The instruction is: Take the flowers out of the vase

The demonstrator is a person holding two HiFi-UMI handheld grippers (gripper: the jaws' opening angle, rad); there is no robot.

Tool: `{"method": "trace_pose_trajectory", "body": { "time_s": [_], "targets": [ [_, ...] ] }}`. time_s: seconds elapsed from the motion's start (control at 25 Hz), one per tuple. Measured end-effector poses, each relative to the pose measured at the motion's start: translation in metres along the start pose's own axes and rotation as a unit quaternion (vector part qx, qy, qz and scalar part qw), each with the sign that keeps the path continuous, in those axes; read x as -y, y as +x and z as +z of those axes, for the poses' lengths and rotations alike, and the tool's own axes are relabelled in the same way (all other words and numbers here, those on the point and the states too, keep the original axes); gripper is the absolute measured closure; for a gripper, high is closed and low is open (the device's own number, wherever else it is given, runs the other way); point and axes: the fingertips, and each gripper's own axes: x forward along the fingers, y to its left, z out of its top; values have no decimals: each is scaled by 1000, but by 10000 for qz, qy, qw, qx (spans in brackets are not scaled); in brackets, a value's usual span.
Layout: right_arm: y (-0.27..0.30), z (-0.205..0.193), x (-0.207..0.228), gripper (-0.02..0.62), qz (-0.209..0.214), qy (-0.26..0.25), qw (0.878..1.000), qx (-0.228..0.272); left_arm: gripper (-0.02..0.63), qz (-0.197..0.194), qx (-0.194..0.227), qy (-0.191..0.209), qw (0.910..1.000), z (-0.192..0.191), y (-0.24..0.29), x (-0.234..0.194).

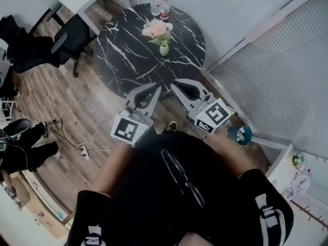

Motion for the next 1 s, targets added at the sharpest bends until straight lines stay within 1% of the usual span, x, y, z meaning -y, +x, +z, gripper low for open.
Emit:
{"method": "trace_pose_trajectory", "body": {
  "time_s": [0.2, 0.36, 0.6, 0.84, 1.0],
  "targets": [
    [32, -3, 14, 572, -239, -22, 9997, -90, 594, -219, 99, -51, 9997, -4, 9, -39],
    [63, -5, 30, 571, -532, 13, 9984, -203, 594, -515, -52, -3, 9987, -7, 18, -75],
    [114, -8, 58, 571, -1019, 78, 9944, -280, 594, -980, -148, 11, 9951, -16, 31, -131],
    [148, -15, 76, 571, -1564, 120, 9871, -331, 594, -1461, -105, -21, 9892, -21, 43, -167],
    [159, -29, 90, 571, -2072, 166, 9770, -473, 594, -1702, -178, -63, 9852, -31, 49, -186]
  ]
}}
